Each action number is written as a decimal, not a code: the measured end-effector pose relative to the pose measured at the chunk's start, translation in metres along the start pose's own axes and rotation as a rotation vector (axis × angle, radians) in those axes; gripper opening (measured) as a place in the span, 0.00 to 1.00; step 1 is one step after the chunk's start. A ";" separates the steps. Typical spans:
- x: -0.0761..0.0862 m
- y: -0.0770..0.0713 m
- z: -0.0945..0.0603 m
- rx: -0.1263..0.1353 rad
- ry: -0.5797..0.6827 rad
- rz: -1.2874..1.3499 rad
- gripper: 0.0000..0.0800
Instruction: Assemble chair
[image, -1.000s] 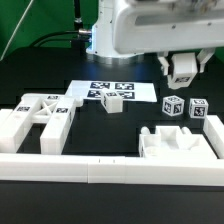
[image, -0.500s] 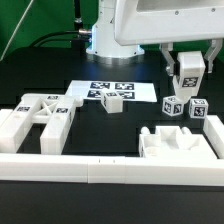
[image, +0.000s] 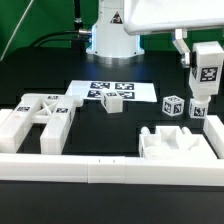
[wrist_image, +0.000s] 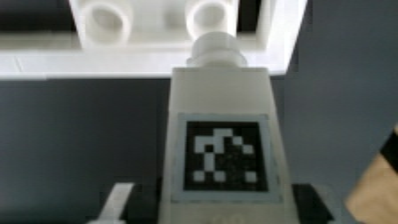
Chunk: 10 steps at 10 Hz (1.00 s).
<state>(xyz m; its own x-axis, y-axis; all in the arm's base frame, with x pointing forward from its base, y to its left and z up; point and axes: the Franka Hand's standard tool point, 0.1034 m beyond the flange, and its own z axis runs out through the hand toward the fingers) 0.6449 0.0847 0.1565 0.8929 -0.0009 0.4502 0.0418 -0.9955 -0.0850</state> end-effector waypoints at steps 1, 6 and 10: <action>-0.010 -0.008 0.003 0.004 0.039 -0.011 0.36; -0.018 -0.019 0.016 0.006 0.080 -0.087 0.36; -0.027 -0.006 0.038 -0.015 0.128 -0.181 0.36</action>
Offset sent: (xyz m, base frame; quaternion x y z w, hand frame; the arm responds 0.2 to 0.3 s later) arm 0.0000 0.0000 0.0000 0.0000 0.0000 0.0000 1.0000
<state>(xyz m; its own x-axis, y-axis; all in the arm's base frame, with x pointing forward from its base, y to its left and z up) 0.6379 0.0946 0.1116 0.8071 0.1663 0.5665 0.1886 -0.9819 0.0196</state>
